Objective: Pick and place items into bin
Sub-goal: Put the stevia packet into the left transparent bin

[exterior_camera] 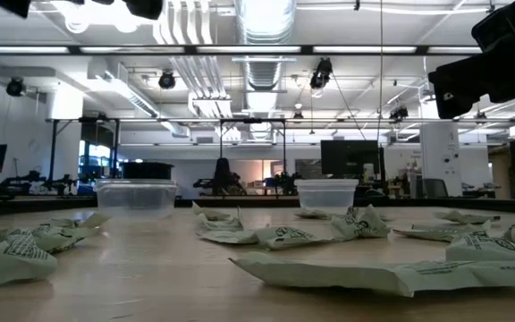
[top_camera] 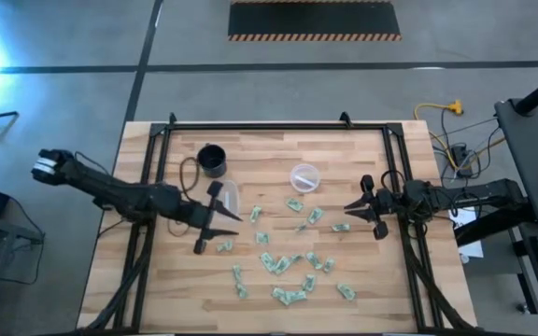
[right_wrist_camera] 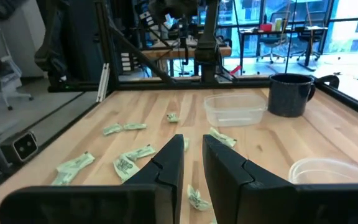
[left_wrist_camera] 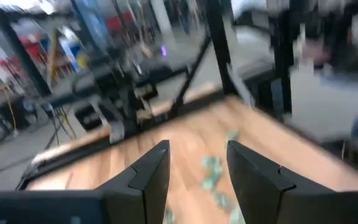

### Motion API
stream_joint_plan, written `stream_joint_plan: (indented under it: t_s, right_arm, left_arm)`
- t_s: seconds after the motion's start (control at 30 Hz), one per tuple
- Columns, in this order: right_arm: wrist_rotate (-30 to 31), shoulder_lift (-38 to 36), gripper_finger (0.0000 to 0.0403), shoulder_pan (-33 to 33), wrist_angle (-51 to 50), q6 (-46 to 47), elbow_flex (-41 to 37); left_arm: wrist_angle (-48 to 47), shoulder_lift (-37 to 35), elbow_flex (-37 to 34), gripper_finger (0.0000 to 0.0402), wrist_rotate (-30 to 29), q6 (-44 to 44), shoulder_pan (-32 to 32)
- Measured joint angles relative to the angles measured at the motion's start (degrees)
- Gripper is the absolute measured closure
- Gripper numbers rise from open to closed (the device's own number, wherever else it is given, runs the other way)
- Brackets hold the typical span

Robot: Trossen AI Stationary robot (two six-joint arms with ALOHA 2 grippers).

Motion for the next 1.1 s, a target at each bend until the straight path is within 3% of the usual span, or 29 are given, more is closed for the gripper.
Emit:
stream_joint_plan:
  t_s: [0.2, 0.43, 0.63, 0.77, 0.9, 1.1]
  right_arm:
    - [0.03, -0.03, 0.0351, -0.02, 0.07, -4.34, 0.01]
    - [0.04, -0.02, 0.0351, -0.02, 0.02, -3.53, 0.01]
    - [0.06, 0.00, 0.0351, -0.02, 0.04, -3.30, 0.01]
    - [0.50, 0.00, 0.0351, -0.02, 0.76, -5.91, 0.01]
    - [0.63, 0.00, 0.0351, -0.02, 2.32, -6.81, 0.01]
    - [0.55, 0.03, 0.0351, -0.02, 3.15, -6.29, 0.01]
  left_arm:
    - [-12.51, 9.17, 9.37, 0.0258, -19.72, -0.79, -4.41]
    - [-23.14, 20.47, 19.20, 0.0258, -31.92, -7.10, -13.32]
    - [-41.44, 29.02, 28.14, 0.0258, -43.30, -20.58, -22.28]
    - [-57.11, 33.02, 32.38, 0.0258, -44.42, -39.43, -25.78]
    - [-65.62, 35.99, 32.84, 0.0258, -38.60, -54.59, -26.70]
    - [-69.48, 39.03, 30.98, 0.0258, -31.33, -64.48, -26.69]
